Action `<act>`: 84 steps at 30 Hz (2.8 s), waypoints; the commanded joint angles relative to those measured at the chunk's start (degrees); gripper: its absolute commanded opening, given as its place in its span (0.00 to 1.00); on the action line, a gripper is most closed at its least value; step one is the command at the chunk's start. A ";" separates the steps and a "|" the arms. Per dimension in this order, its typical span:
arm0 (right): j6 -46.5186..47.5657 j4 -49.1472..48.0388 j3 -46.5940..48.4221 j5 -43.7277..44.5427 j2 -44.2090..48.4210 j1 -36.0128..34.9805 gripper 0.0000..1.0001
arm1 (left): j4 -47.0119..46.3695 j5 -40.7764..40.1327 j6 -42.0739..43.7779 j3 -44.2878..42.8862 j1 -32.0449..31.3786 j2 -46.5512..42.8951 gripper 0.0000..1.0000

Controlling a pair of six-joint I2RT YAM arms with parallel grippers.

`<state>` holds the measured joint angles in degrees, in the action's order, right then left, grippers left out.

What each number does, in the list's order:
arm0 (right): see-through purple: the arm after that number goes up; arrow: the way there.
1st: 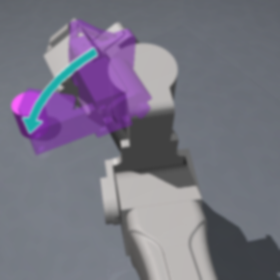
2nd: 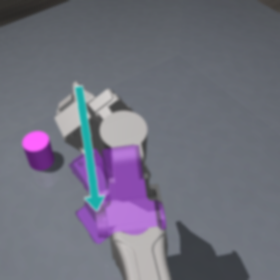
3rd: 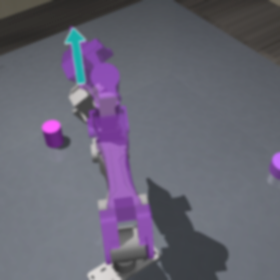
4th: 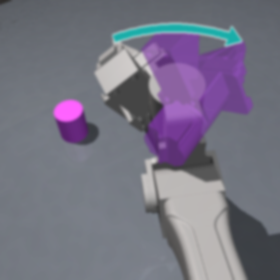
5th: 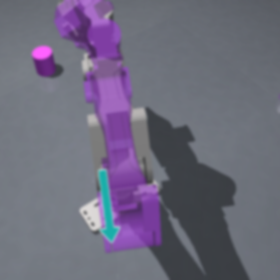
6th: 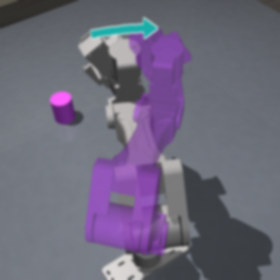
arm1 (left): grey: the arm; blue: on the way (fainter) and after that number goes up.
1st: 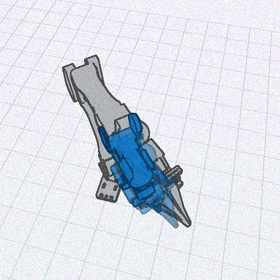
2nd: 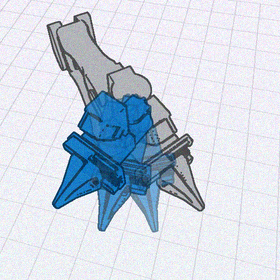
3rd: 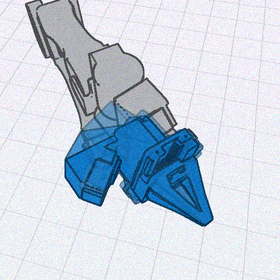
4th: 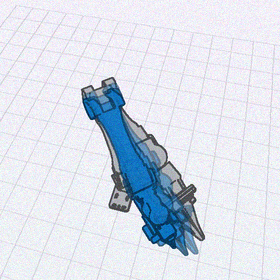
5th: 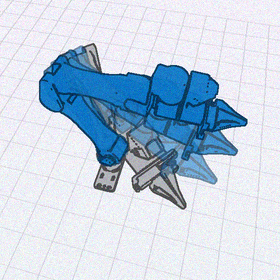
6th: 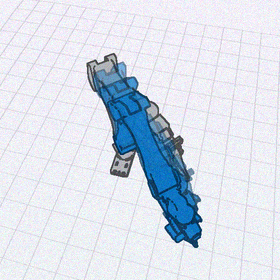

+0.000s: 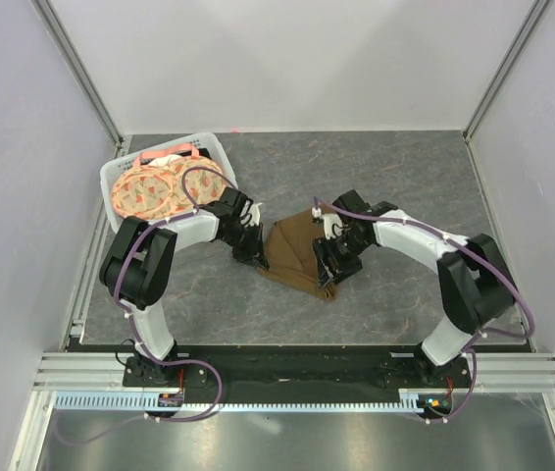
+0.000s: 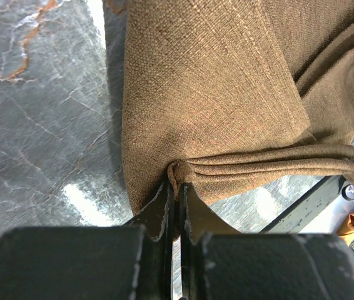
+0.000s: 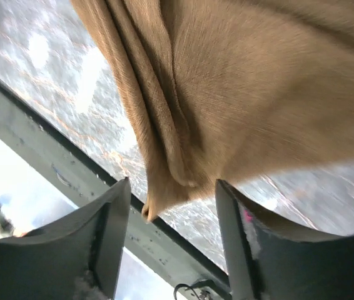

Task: Fold the napkin, place the utensils inside, and roll it up
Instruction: Roll the napkin with the utensil

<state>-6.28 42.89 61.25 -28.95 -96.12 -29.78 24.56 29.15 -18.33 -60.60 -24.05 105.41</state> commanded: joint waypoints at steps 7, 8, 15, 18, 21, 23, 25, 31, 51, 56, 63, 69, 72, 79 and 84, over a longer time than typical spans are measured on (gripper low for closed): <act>-14.79 -8.60 1.86 12.69 14.29 -8.27 0.69 | 1.99 -2.52 2.86 -0.75 0.76 1.56 0.02; -16.03 -10.62 0.98 12.78 14.12 -10.71 0.69 | 2.07 -2.43 2.86 -0.84 0.68 1.56 0.02; -22.37 -23.81 -2.20 11.46 8.85 -15.31 0.68 | 2.07 -2.25 2.68 -0.84 0.76 1.73 0.02; -21.40 -24.09 -1.40 11.20 5.77 -15.31 0.67 | 1.99 -2.25 2.77 -0.84 0.76 1.73 0.02; -21.40 -23.74 -0.96 9.35 2.69 -15.05 0.67 | 1.99 -2.43 2.86 -0.75 0.76 1.65 0.02; -21.49 -23.30 -1.40 9.52 1.46 -14.69 0.67 | 1.99 -2.51 2.77 -0.66 0.67 1.65 0.02; -21.49 -22.42 -1.92 9.87 1.63 -13.30 0.66 | 2.07 -2.60 2.86 -0.66 0.76 1.56 0.02; -19.74 -18.73 -5.70 10.41 6.37 -7.50 0.66 | 1.99 -2.78 2.95 -0.75 0.68 1.91 0.02; -15.69 -8.45 -8.09 20.07 15.94 -6.16 0.62 | 1.99 -2.78 2.86 -0.75 0.67 1.56 0.02; -14.54 -5.20 -2.29 19.73 18.95 -9.76 0.65 | 2.07 -2.69 2.86 -0.75 0.76 1.38 0.02; -19.29 -8.97 -5.09 11.73 14.91 -17.67 0.64 | 1.99 -2.78 2.77 -0.66 0.76 1.47 0.02; -19.21 -8.88 -6.24 13.83 12.89 -16.98 0.64 | 1.99 -2.60 2.86 -0.75 0.76 1.73 0.02; -18.50 -8.44 -5.53 14.01 11.92 -15.49 0.63 | 1.99 -2.69 2.86 -0.66 0.76 1.73 0.02; -15.69 -7.39 -6.32 13.13 10.60 -11.97 0.63 | 1.99 -2.78 2.95 -0.75 0.76 1.82 0.02; -15.51 -8.96 -8.17 12.60 9.19 -11.53 0.63 | 2.07 -2.78 2.95 -0.75 0.76 1.91 0.02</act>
<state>-22.68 34.74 54.61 -15.62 -85.73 -41.60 25.26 29.26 -18.33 -60.97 -23.70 105.71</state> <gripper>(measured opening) 0.633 0.043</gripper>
